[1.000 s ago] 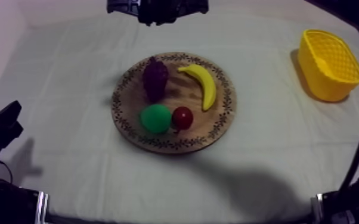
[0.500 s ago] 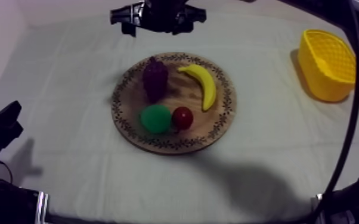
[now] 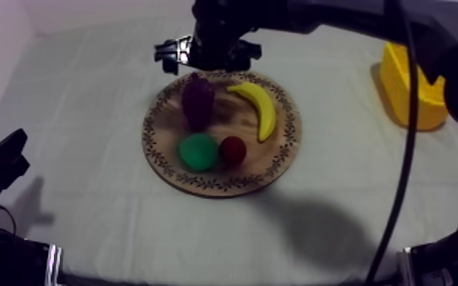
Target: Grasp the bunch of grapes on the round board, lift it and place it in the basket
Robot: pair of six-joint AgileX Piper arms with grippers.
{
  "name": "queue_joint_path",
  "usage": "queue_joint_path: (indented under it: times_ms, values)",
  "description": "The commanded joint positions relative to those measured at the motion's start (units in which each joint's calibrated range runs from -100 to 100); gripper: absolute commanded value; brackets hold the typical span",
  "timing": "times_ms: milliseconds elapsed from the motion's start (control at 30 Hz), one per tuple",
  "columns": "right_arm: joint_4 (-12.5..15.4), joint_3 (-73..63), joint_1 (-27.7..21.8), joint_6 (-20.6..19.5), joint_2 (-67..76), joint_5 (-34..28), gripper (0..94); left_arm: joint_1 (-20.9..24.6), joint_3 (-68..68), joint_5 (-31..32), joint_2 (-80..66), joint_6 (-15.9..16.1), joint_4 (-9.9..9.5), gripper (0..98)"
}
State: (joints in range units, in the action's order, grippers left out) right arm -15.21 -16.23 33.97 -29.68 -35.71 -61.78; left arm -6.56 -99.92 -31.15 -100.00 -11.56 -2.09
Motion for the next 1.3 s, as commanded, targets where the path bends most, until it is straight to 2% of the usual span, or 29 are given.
queue_joint_path:
  times_ms: [0,267,633,867,1067,1267]
  values:
    - [0.19,0.22,-0.12,0.15,-1.18,1.91,66.4,0.01,0.04,0.03,0.0,0.01,0.01,0.1]
    - [0.53,-1.36,-0.41,-0.05,-7.67,7.17,66.4,0.01,0.04,0.03,0.0,0.01,0.01,0.1]
    - [0.65,-6.56,-0.58,0.37,-16.05,8.27,65.0,0.01,0.04,0.03,0.0,0.01,0.01,0.1]
    - [0.07,-9.36,-1.02,1.72,-18.94,8.4,55.9,0.01,0.04,0.03,0.0,0.01,0.01,0.1]
    - [-0.52,-5.7,-1.75,3.12,-14.2,8.48,48.2,0.01,0.04,0.03,0.0,0.01,0.01,0.1]
    - [-0.43,3.4,-2.99,5.08,-2.32,9.41,47.6,0.01,0.04,0.03,0.0,0.01,0.01,0.1]
